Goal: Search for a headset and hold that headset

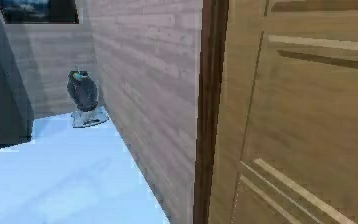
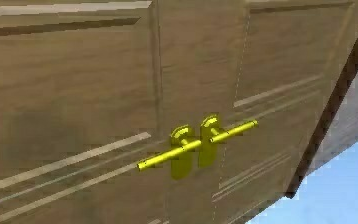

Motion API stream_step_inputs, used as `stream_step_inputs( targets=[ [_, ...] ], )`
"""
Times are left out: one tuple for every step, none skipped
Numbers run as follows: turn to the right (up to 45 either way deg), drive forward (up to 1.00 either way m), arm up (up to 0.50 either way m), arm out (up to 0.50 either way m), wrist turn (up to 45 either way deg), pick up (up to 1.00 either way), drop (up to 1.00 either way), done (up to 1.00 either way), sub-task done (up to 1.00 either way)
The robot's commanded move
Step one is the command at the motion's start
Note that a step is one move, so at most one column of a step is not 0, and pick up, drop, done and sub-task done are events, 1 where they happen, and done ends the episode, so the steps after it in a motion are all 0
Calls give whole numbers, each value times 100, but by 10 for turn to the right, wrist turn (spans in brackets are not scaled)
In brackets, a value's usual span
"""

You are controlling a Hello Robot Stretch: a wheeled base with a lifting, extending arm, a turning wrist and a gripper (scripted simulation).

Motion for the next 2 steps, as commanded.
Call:
stream_step_inputs(
  targets=[
    [-360, 0, 0, 0, 0, 0, 0, 0, 0],
    [0, 100, 0, 0, 0, 0, 0, 0, 0]
  ],
)
